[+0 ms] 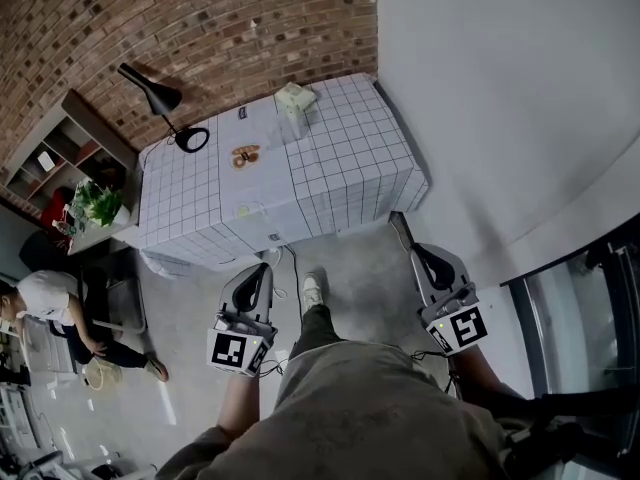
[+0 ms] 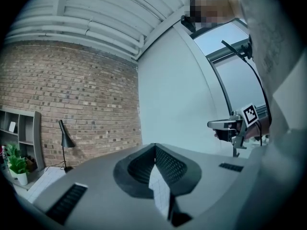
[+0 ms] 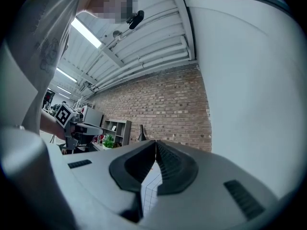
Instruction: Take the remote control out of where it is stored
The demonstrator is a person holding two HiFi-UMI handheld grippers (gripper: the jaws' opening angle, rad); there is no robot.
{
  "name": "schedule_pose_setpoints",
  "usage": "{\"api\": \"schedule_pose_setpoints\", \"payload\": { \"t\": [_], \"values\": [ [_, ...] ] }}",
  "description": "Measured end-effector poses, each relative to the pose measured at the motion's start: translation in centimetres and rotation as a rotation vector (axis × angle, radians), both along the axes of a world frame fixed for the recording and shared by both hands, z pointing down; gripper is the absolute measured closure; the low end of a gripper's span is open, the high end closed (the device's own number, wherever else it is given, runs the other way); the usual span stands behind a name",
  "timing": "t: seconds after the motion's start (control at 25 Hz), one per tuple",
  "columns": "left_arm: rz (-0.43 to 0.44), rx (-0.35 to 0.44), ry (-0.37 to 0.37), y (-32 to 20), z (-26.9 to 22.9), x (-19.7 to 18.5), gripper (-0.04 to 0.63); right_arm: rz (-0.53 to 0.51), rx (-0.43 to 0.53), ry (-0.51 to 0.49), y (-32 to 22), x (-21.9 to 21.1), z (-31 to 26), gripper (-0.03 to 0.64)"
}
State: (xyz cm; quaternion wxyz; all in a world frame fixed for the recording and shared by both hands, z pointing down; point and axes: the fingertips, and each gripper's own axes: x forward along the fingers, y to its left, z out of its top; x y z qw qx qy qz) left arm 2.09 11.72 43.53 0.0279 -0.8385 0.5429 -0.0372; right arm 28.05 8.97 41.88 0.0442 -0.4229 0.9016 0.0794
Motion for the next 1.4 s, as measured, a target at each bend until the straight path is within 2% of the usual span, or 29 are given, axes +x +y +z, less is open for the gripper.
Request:
{"api": "schedule_pose_setpoints", "payload": {
  "t": [0.16, 0.32, 0.44, 0.6, 0.88, 1.08, 1.4],
  "values": [
    [0.007, 0.054, 0.024, -1.5, -0.7, -1.0, 0.591, 0.012, 0.01, 0.006, -1.3, -0.5, 0.0, 0.603],
    [-0.025, 0.01, -0.01, -3.6, 0.5, -3.0, 0.591, 0.015, 0.02, 0.013, -2.9, -1.4, -0.4, 0.603],
    [-0.004, 0.04, -0.001, -5.2, -0.1, -3.8, 0.591, 0.014, 0.028, 0.022, -4.5, -2.6, -0.6, 0.603],
    [0.005, 0.044, 0.011, -7.2, -0.4, -4.9, 0.591, 0.015, 0.024, 0.025, -6.4, -4.1, -0.8, 0.603],
    [-0.007, 0.015, -0.013, -11.1, -0.1, -8.4, 0.591, 0.016, 0.014, 0.036, -10.2, -6.9, -1.1, 0.603],
    [0.005, 0.048, 0.021, -13.9, -0.8, -10.3, 0.591, 0.015, 0.004, 0.052, -12.9, -9.0, -1.2, 0.603],
    [0.015, 0.028, 0.034, -19.5, -0.1, -14.1, 0.591, 0.02, 0.009, 0.077, -18.0, -13.3, -1.7, 0.603]
  ]
}}
